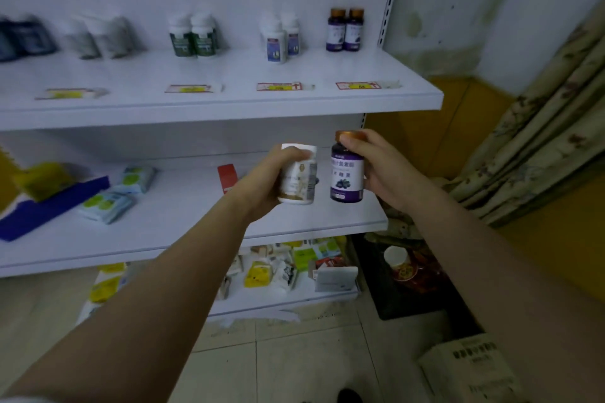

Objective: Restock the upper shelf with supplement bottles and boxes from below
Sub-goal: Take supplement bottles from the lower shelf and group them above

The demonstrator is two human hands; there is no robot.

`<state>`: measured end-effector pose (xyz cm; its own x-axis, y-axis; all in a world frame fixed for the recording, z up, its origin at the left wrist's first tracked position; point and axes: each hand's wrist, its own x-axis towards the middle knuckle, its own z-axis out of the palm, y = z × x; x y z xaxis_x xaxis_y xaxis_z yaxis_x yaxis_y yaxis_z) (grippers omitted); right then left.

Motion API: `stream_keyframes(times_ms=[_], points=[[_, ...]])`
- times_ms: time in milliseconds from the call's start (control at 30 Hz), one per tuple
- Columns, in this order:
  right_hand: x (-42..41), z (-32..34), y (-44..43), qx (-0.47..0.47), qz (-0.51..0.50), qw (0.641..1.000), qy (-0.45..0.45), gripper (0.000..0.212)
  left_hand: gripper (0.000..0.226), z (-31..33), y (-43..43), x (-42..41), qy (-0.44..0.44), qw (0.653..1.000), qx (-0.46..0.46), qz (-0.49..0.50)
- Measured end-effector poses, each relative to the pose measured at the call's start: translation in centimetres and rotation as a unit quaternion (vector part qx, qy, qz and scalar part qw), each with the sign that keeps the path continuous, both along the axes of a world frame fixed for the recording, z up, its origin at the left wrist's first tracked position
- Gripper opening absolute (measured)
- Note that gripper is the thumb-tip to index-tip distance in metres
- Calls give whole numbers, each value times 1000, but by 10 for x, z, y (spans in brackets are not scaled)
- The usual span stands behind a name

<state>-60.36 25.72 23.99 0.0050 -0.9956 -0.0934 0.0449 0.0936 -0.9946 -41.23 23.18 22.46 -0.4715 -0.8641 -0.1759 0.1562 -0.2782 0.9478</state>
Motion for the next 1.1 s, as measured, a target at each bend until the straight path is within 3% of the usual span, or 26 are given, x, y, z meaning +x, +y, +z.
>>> stream_keyframes(times_ms=[233,367,567,767,1033,1100], points=[[78,46,81,-51,-20,993,-108,10,25,50,70,58,-8,996,-89,17],[105,72,108,-44,-16,992,-119,23,28,83,105,84,57,998,-39,12],[133,112,127,-83,0,988,-130,26,17,121,135,108,65,989,-129,18],[142,137,138,-116,17,986,-121,25,27,143,146,114,53,989,-136,16],[125,145,133,-140,-3,988,-70,14,20,154,142,101,55,985,-165,5],[116,140,128,-146,-25,988,-34,32,18,156,135,93,59,983,-173,-12]])
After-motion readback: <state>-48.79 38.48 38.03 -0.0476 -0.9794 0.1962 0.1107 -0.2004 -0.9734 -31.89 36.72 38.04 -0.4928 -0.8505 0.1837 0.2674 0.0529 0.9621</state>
